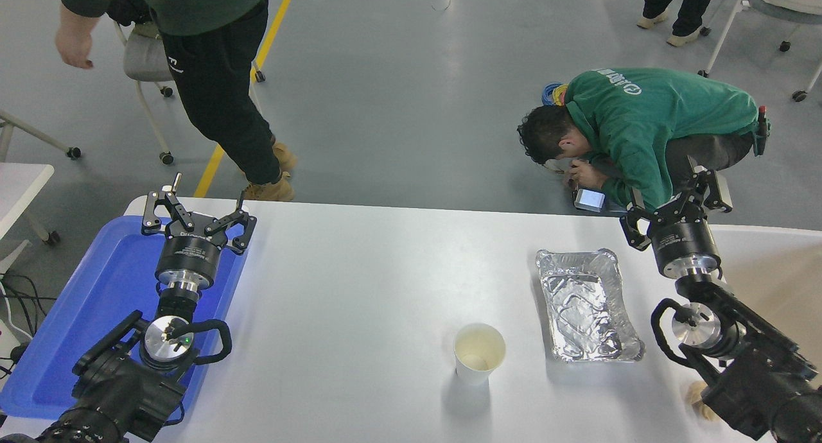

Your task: Pick up paper cup place in dustbin

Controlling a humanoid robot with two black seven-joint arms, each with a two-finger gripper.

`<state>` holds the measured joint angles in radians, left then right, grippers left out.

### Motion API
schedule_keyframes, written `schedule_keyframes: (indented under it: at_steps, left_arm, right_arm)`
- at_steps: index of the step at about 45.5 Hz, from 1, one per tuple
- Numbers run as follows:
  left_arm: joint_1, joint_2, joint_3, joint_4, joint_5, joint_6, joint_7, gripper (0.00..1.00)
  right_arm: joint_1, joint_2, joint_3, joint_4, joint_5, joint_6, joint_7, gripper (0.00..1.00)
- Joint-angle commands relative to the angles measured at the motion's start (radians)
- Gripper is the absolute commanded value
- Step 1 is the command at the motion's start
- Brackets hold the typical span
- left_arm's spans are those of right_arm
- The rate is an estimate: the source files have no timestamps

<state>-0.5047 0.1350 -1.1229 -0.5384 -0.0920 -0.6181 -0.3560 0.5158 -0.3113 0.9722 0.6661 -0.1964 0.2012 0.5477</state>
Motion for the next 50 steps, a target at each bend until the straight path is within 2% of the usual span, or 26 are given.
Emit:
schedule_keyframes:
  at_steps: [1,8,17,21,32,35,38,50]
  left_arm:
    - [0.000,0.000,0.000,0.000,0.000,0.000,0.000,1.00]
    - [0.000,0.000,0.000,0.000,0.000,0.000,0.000,1.00]
    - [0.000,0.000,0.000,0.000,0.000,0.000,0.000,1.00]
    - [0.000,0.000,0.000,0.000,0.000,0.000,0.000,1.00]
    - [0.000,-0.002,0.000,0.000,0.000,0.000,0.000,1.00]
    - [0.000,0.000,0.000,-0.002,0.000,0.000,0.000,1.00]
    - [-0.002,-0.002,0.000,0.000,0.001,-0.002,0.000,1.00]
    - [-0.002,0.000,0.000,0.000,0.000,0.000,0.000,1.00]
  right_arm:
    - [0.099,-0.109,-0.180,-0.003,0.012,-0.008,-0.002,1.00]
    - [0.214,-0.228,-0.426,0.000,0.087,-0.008,-0.002,1.00]
    - [0.427,-0.373,-0.844,0.003,0.097,-0.006,-0.026,1.00]
    - [0.545,-0.388,-1.067,0.009,0.097,-0.006,-0.112,1.00]
    - [0.834,-0.364,-1.509,0.030,0.107,0.014,-0.435,1.00]
    - [0.909,-0.335,-1.615,0.038,0.104,0.017,-0.494,1.00]
    - [0.984,-0.298,-1.731,0.041,0.100,0.038,-0.525,1.00]
    - [1.202,-0.105,-2.018,0.041,0.068,0.173,-0.529,1.00]
